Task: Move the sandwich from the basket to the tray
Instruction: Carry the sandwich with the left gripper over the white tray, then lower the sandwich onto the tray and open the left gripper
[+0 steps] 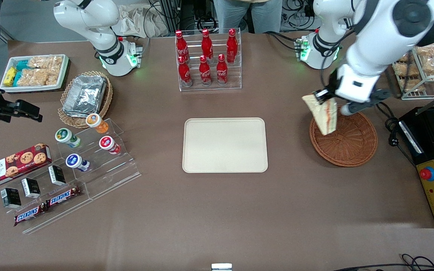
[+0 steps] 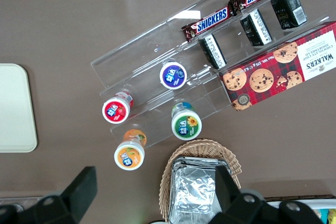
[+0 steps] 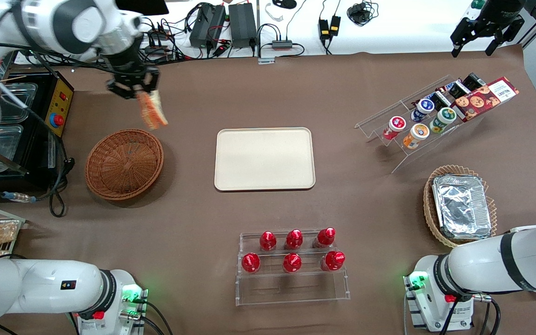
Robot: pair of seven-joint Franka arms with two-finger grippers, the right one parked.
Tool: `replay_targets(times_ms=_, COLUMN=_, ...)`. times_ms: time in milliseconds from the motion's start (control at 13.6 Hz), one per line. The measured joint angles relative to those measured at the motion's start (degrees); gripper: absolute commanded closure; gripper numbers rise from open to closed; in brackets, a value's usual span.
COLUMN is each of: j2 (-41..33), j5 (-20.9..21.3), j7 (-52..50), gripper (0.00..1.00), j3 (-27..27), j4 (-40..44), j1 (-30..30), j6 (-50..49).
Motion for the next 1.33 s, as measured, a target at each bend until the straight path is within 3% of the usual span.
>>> replay_targets(times_ms=369, j2=7.99, j5=0.27, j7=-1.76, gripper=1.0, j3=-9.28, j4=-0.13, j1=-0.42, j6=8.38)
replay_targets(times_ms=664, j2=18.45, j5=8.72, j7=-7.6, gripper=1.0, j3=-15.12, j4=-2.68, j1=-0.64, j6=20.19)
replay_targets(times_ms=811, j2=22.48, j5=10.58, j7=-8.16, gripper=1.0, j3=-15.37, j4=-4.22, j1=-0.64, j6=24.06)
replay_targets(times_ms=1254, j2=33.11, j5=22.91, j7=-12.35, gripper=1.0, j3=-15.3, j4=-6.75, j1=-2.28, j6=31.6)
replay_targets(times_ms=1328, j2=33.97, j5=24.0, j7=-12.75, gripper=0.61, j3=-15.3, j4=-6.89, j1=-2.53, j6=32.46)
